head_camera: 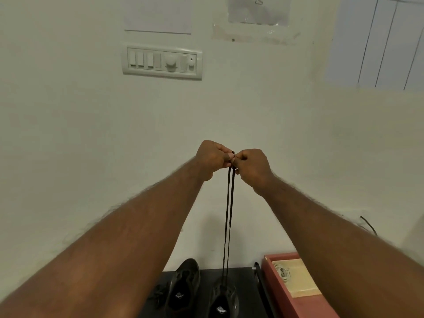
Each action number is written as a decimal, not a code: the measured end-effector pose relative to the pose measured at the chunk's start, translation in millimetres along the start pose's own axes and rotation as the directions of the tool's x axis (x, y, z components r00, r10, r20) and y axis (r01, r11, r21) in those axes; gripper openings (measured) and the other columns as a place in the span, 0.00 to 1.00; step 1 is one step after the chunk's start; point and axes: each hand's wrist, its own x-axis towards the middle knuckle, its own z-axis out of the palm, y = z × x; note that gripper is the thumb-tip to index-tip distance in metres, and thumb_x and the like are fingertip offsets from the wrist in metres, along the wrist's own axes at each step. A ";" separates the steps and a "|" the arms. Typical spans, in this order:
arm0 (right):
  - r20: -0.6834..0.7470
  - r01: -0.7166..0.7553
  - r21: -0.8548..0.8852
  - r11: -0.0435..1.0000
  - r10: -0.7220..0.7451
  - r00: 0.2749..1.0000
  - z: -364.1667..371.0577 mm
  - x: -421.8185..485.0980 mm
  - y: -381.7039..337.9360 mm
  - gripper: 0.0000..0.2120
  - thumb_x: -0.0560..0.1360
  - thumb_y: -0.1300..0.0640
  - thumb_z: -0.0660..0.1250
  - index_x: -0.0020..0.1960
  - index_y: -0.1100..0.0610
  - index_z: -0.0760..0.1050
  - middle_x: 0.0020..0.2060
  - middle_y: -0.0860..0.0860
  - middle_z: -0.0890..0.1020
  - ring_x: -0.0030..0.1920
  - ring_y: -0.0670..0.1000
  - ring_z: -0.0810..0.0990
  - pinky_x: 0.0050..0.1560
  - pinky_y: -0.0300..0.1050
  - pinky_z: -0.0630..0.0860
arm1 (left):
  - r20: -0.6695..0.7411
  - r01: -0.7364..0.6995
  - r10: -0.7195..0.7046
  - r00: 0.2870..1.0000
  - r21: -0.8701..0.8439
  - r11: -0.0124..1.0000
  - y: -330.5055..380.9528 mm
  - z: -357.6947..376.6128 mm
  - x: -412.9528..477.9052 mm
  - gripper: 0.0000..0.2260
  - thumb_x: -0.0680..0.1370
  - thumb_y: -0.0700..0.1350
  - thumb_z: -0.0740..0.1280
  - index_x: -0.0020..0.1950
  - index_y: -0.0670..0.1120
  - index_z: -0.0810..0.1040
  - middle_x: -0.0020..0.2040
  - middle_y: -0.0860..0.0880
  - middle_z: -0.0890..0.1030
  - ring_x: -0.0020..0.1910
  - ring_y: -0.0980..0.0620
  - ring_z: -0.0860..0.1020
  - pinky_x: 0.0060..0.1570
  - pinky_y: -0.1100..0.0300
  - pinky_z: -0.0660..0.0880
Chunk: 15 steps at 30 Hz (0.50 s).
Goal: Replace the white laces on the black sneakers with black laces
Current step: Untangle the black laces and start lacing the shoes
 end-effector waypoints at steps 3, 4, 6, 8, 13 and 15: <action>0.009 -0.013 0.006 1.000 0.013 1.000 1.9 0.4 -2.2 0.13 0.76 0.60 0.67 0.40 0.72 0.76 0.42 0.69 0.80 0.34 0.54 0.73 0.35 0.50 0.69 | -0.014 -0.020 0.020 1.000 0.025 0.999 -0.8 -1.7 0.7 0.03 0.77 0.32 0.69 0.43 0.36 0.80 0.37 0.42 0.81 0.37 0.49 0.81 0.46 0.59 0.82; 0.009 -0.019 0.009 1.000 0.018 1.000 1.2 1.1 -4.2 0.13 0.76 0.60 0.67 0.40 0.72 0.77 0.42 0.69 0.80 0.34 0.54 0.74 0.35 0.50 0.70 | -0.020 -0.025 0.026 0.999 0.030 0.999 0.3 -2.3 1.1 0.04 0.77 0.32 0.69 0.43 0.36 0.80 0.37 0.42 0.81 0.37 0.50 0.81 0.45 0.60 0.82; 0.008 -0.022 0.021 1.000 0.022 1.000 -2.3 3.6 -9.9 0.12 0.75 0.61 0.68 0.40 0.71 0.78 0.42 0.68 0.81 0.34 0.54 0.75 0.35 0.49 0.71 | -0.026 -0.029 0.030 0.999 0.018 0.999 4.3 -2.8 2.2 0.03 0.77 0.32 0.69 0.43 0.36 0.80 0.37 0.42 0.81 0.36 0.50 0.81 0.44 0.61 0.82; 0.003 -0.023 0.041 0.999 0.022 1.000 -6.5 7.5 -15.9 0.10 0.75 0.63 0.69 0.40 0.71 0.79 0.42 0.67 0.83 0.34 0.53 0.77 0.35 0.47 0.73 | -0.035 -0.021 0.020 0.999 -0.012 1.000 9.8 -3.3 4.0 0.03 0.77 0.32 0.69 0.43 0.37 0.80 0.37 0.43 0.81 0.36 0.49 0.81 0.43 0.61 0.82; -0.003 -0.036 0.045 0.998 0.036 0.999 -8.7 12.0 -21.9 0.08 0.75 0.64 0.69 0.39 0.68 0.81 0.42 0.65 0.84 0.35 0.53 0.79 0.32 0.42 0.73 | -0.044 0.015 -0.016 0.999 -0.034 0.999 17.8 -2.4 7.5 0.06 0.76 0.32 0.69 0.40 0.39 0.80 0.37 0.42 0.81 0.37 0.48 0.81 0.44 0.59 0.82; -0.005 -0.044 0.036 0.998 0.044 0.999 -7.1 12.8 -20.7 0.09 0.75 0.64 0.69 0.37 0.64 0.81 0.41 0.63 0.84 0.35 0.53 0.80 0.32 0.43 0.74 | -0.050 0.025 -0.027 0.998 -0.030 0.999 17.5 -2.2 7.7 0.06 0.76 0.32 0.70 0.40 0.39 0.80 0.37 0.42 0.81 0.37 0.48 0.81 0.45 0.59 0.82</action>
